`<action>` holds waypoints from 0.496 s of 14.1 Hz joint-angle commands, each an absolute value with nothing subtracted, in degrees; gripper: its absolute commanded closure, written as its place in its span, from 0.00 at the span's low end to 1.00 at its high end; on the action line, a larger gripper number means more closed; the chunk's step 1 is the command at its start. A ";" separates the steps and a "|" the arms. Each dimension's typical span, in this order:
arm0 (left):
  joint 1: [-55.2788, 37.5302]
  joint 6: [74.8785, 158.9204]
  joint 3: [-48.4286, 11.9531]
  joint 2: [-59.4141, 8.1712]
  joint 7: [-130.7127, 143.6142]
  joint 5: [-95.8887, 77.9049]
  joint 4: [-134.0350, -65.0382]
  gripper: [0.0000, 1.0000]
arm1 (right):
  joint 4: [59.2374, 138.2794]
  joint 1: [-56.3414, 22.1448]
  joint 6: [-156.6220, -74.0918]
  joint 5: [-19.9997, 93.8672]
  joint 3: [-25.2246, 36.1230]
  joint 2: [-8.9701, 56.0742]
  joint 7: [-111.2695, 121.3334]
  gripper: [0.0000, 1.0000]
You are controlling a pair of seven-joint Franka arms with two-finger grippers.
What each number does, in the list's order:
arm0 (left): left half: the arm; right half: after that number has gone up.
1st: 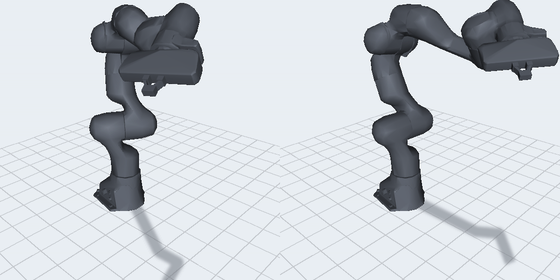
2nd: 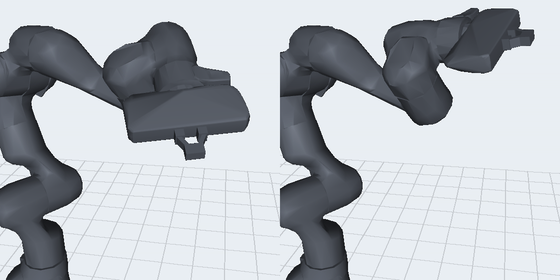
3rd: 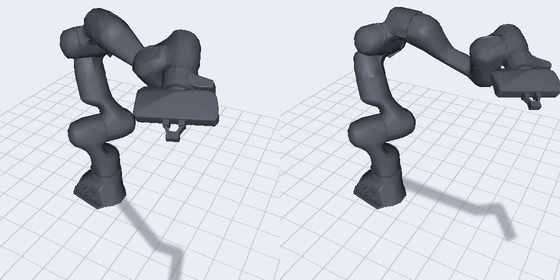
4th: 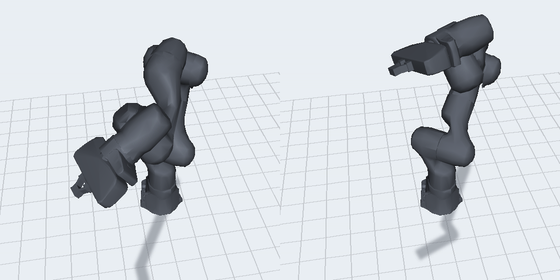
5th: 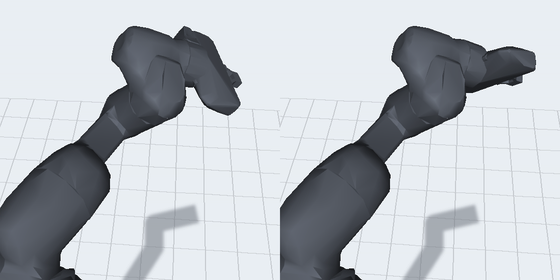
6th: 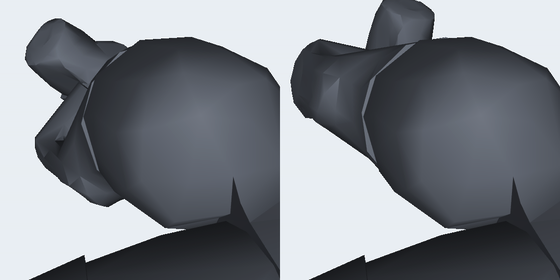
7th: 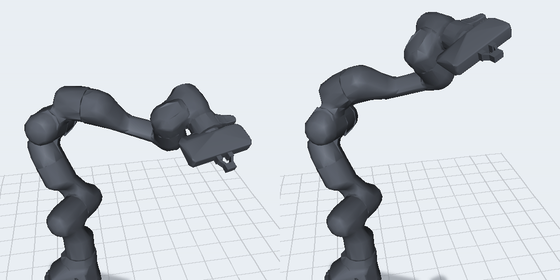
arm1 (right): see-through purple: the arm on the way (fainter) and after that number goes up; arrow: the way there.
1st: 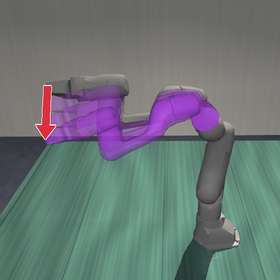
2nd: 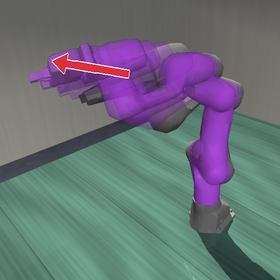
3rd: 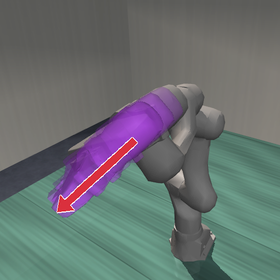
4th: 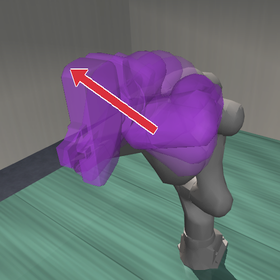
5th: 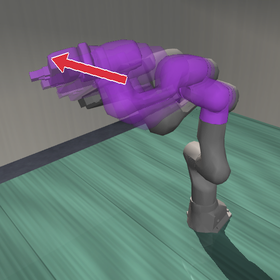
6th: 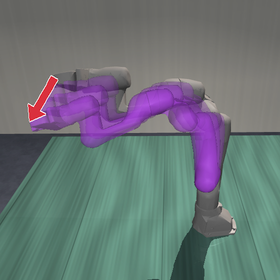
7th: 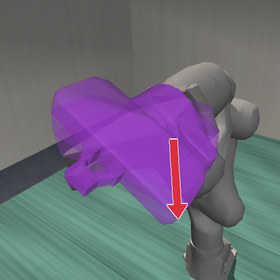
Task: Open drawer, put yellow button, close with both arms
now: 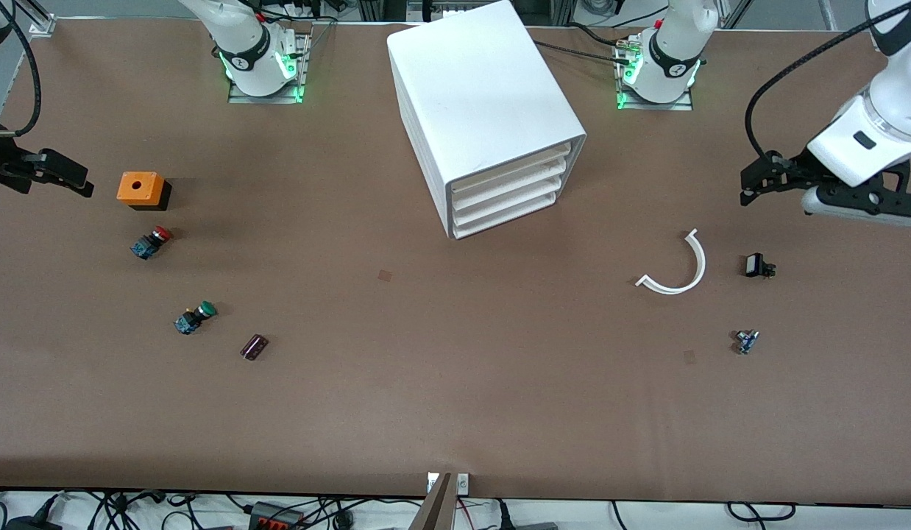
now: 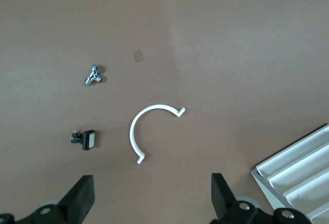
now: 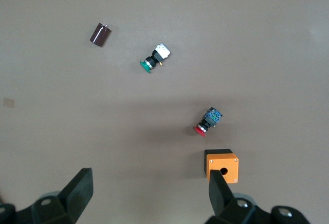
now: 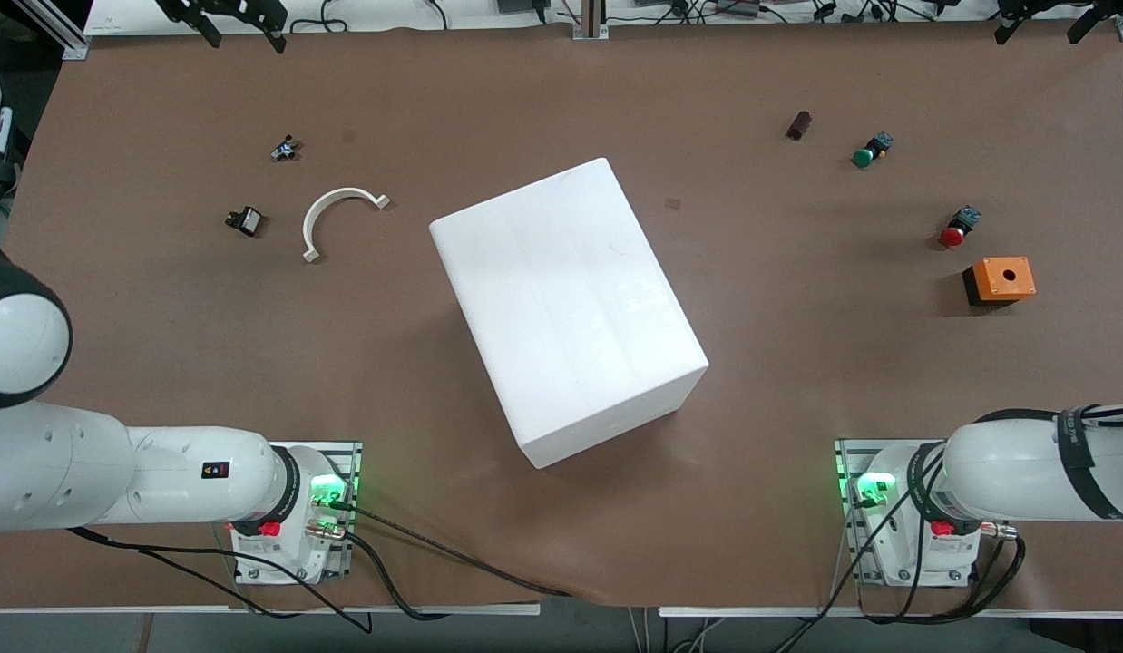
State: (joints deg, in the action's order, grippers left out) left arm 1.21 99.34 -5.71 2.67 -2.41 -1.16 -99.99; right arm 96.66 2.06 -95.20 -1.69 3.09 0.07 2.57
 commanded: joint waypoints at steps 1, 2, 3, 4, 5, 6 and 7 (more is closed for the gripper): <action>-0.43 99.86 -4.75 5.80 -0.62 -1.76 -103.01 0.00 | 98.35 1.58 -95.18 -1.58 3.52 -1.67 3.25 0.00; -1.31 98.71 -4.49 5.80 -0.62 -1.76 -102.83 0.00 | 98.35 1.58 -95.19 -1.58 3.52 -1.67 3.25 0.00; -2.36 98.70 -3.44 5.71 -1.14 -1.67 -102.66 0.00 | 98.35 1.50 -95.19 -1.58 3.52 -1.67 3.25 0.00; -2.55 98.70 -3.08 5.45 -1.32 -1.67 -102.57 0.00 | 98.35 1.49 -95.19 -1.58 3.52 -1.58 3.25 0.00; -2.72 98.70 -2.99 5.45 -1.41 -1.67 -102.48 0.00 | 98.35 1.58 -95.19 -1.58 3.52 -1.58 3.34 0.00; -2.81 98.61 -2.99 5.19 -1.32 -1.58 -101.35 0.00 | 98.35 1.58 -95.10 -1.58 3.52 -1.58 3.34 0.00; -2.73 98.53 -2.90 3.79 -1.23 -1.50 -99.77 0.00 | 98.35 1.58 -95.10 -1.58 3.52 -1.58 3.34 0.00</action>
State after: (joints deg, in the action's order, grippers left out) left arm -1.84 98.96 -4.07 4.54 -1.43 -1.16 -101.59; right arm 96.76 2.02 -95.16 -1.69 3.09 0.07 2.57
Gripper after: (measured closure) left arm 0.000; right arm 0.000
